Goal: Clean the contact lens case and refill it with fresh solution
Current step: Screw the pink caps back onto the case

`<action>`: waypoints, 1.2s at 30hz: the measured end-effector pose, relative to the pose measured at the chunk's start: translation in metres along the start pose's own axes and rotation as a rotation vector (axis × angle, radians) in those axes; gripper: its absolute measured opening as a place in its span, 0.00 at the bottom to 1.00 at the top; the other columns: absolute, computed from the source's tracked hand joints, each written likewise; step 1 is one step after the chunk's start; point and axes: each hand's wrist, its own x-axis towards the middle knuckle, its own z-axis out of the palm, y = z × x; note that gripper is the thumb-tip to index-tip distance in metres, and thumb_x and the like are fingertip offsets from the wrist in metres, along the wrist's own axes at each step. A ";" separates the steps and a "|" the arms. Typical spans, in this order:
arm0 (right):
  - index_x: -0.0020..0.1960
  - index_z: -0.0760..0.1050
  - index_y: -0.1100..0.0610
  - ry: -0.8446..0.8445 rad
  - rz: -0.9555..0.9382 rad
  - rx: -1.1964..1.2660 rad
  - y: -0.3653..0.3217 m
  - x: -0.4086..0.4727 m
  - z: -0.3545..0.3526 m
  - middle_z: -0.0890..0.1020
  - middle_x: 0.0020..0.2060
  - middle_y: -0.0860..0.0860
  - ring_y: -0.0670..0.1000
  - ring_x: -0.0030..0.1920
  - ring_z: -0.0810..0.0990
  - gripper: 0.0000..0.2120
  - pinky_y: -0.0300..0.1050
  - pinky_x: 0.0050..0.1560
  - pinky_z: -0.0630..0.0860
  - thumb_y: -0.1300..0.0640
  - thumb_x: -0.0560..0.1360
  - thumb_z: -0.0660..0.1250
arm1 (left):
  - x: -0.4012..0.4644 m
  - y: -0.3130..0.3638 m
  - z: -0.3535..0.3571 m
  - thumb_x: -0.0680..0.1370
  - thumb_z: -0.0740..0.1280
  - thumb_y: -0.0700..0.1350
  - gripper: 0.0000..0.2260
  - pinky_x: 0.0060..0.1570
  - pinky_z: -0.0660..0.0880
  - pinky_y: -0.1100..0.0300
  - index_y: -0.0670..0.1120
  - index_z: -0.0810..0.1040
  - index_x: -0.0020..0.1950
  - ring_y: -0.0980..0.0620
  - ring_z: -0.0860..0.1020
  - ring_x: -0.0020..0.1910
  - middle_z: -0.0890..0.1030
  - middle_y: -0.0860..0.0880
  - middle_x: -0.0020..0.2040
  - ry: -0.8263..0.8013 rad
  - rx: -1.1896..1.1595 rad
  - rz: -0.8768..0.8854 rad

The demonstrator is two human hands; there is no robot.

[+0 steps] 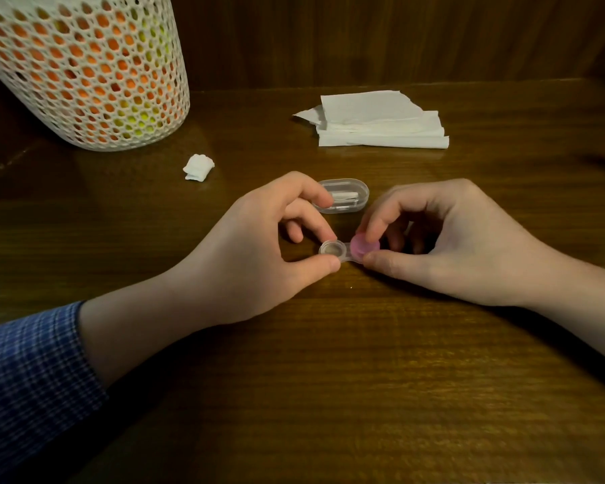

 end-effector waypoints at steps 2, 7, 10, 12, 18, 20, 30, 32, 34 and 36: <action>0.45 0.84 0.45 -0.002 -0.003 0.001 0.000 0.000 0.000 0.87 0.46 0.42 0.47 0.47 0.84 0.05 0.48 0.45 0.81 0.48 0.70 0.76 | 0.000 0.000 0.000 0.71 0.78 0.50 0.25 0.38 0.69 0.78 0.50 0.76 0.65 0.67 0.78 0.40 0.85 0.60 0.47 0.002 0.001 0.000; 0.46 0.84 0.45 -0.008 -0.004 -0.010 0.000 0.000 0.001 0.86 0.46 0.42 0.48 0.46 0.84 0.06 0.49 0.44 0.81 0.48 0.70 0.76 | 0.000 0.000 -0.001 0.71 0.78 0.49 0.24 0.38 0.70 0.77 0.49 0.76 0.65 0.67 0.78 0.39 0.85 0.60 0.47 0.001 -0.009 0.005; 0.46 0.84 0.43 -0.002 0.002 -0.033 0.001 0.000 0.002 0.86 0.46 0.42 0.47 0.46 0.83 0.06 0.45 0.43 0.81 0.47 0.69 0.76 | 0.000 0.001 -0.001 0.71 0.77 0.51 0.24 0.37 0.69 0.77 0.49 0.76 0.65 0.67 0.78 0.39 0.86 0.59 0.47 0.000 -0.012 0.009; 0.46 0.84 0.43 0.004 0.006 -0.048 0.000 -0.001 0.002 0.86 0.46 0.42 0.47 0.45 0.83 0.06 0.45 0.42 0.81 0.46 0.69 0.76 | 0.000 0.001 -0.001 0.71 0.77 0.51 0.24 0.37 0.69 0.77 0.49 0.76 0.65 0.67 0.78 0.39 0.85 0.59 0.47 -0.001 -0.016 0.011; 0.47 0.84 0.43 -0.011 0.010 -0.030 -0.001 -0.001 0.001 0.86 0.45 0.41 0.47 0.43 0.83 0.07 0.49 0.40 0.81 0.46 0.69 0.75 | -0.001 0.002 -0.001 0.71 0.78 0.49 0.24 0.37 0.69 0.78 0.48 0.77 0.64 0.69 0.77 0.38 0.85 0.59 0.47 -0.004 -0.006 0.021; 0.47 0.84 0.43 -0.019 0.008 -0.024 -0.002 0.000 0.000 0.87 0.46 0.41 0.48 0.43 0.83 0.07 0.49 0.40 0.81 0.46 0.69 0.74 | -0.001 0.002 -0.001 0.71 0.78 0.49 0.24 0.37 0.69 0.78 0.48 0.77 0.64 0.69 0.77 0.38 0.85 0.59 0.46 -0.003 -0.009 0.019; 0.48 0.85 0.43 -0.038 0.013 -0.015 0.000 0.001 -0.002 0.86 0.46 0.40 0.45 0.45 0.83 0.07 0.34 0.39 0.77 0.48 0.70 0.75 | -0.001 0.002 -0.001 0.71 0.78 0.49 0.23 0.37 0.70 0.77 0.48 0.77 0.64 0.67 0.78 0.38 0.85 0.59 0.46 -0.004 -0.015 0.016; 0.49 0.84 0.44 -0.031 0.019 -0.013 0.000 0.001 -0.001 0.86 0.45 0.40 0.45 0.43 0.83 0.08 0.32 0.37 0.76 0.47 0.70 0.76 | -0.001 0.002 -0.002 0.71 0.78 0.49 0.23 0.36 0.70 0.77 0.48 0.77 0.64 0.69 0.77 0.37 0.85 0.59 0.46 -0.005 -0.015 0.018; 0.51 0.82 0.45 -0.014 0.015 -0.021 0.000 0.001 0.001 0.85 0.45 0.41 0.45 0.43 0.82 0.11 0.32 0.36 0.75 0.46 0.69 0.76 | -0.001 0.002 -0.001 0.71 0.78 0.48 0.23 0.36 0.69 0.78 0.48 0.77 0.64 0.69 0.77 0.37 0.85 0.59 0.46 -0.006 -0.013 0.020; 0.53 0.80 0.43 0.010 0.026 -0.047 -0.001 0.001 0.002 0.84 0.47 0.41 0.46 0.43 0.82 0.17 0.36 0.37 0.78 0.44 0.66 0.77 | -0.001 0.002 -0.001 0.71 0.78 0.48 0.23 0.36 0.69 0.78 0.48 0.77 0.64 0.69 0.77 0.37 0.85 0.59 0.46 -0.007 -0.009 0.014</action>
